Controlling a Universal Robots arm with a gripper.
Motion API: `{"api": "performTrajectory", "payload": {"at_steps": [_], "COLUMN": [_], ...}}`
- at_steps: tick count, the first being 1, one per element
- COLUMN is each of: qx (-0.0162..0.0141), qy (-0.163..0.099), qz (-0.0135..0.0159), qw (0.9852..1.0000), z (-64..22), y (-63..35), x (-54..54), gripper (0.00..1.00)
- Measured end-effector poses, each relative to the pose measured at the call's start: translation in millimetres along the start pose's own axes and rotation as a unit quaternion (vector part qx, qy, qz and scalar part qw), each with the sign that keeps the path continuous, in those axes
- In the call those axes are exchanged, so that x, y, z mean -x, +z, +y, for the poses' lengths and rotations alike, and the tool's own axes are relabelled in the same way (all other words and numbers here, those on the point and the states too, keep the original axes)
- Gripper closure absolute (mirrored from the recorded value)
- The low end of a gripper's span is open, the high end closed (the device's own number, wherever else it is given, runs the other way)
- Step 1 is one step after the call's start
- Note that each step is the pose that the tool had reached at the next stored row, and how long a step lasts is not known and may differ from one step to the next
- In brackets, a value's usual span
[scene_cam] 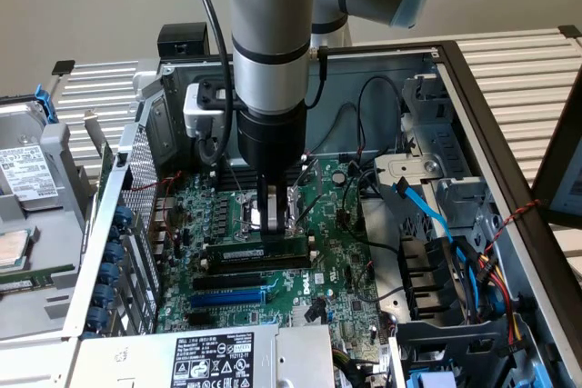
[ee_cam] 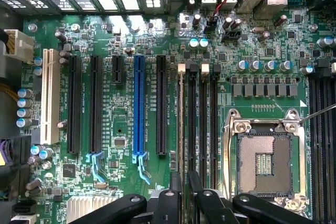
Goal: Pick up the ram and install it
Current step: 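Insert the ram into the slot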
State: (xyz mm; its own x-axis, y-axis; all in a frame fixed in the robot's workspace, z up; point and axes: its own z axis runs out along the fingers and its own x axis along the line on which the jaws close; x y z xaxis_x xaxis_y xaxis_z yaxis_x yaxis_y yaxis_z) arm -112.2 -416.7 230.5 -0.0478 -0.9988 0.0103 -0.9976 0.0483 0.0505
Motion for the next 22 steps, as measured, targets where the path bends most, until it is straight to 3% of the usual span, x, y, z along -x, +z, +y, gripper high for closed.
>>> {"api": "performTrajectory", "payload": {"at_steps": [9, 16, 18, 19, 22], "qx": [-0.0001, 0.0003, 0.0000, 0.0000, 0.0000], "qy": [0.000, 0.000, 0.000, 0.000, 0.000], "qz": [0.0000, 0.0000, 0.0000, 0.0000, 0.0000], "qw": [1.0000, 1.0000, 1.0000, 1.0000, 1.0000], "z": [-0.3, -0.1, -0.1, -0.2, -0.1], "y": [7.0, 7.0, 7.1, 7.1, 3.9], "x": [0.1, 0.0, 0.0, 0.0, 0.0], "gripper": [0.80, 0.80, 0.78, 0.72, 0.72]}}
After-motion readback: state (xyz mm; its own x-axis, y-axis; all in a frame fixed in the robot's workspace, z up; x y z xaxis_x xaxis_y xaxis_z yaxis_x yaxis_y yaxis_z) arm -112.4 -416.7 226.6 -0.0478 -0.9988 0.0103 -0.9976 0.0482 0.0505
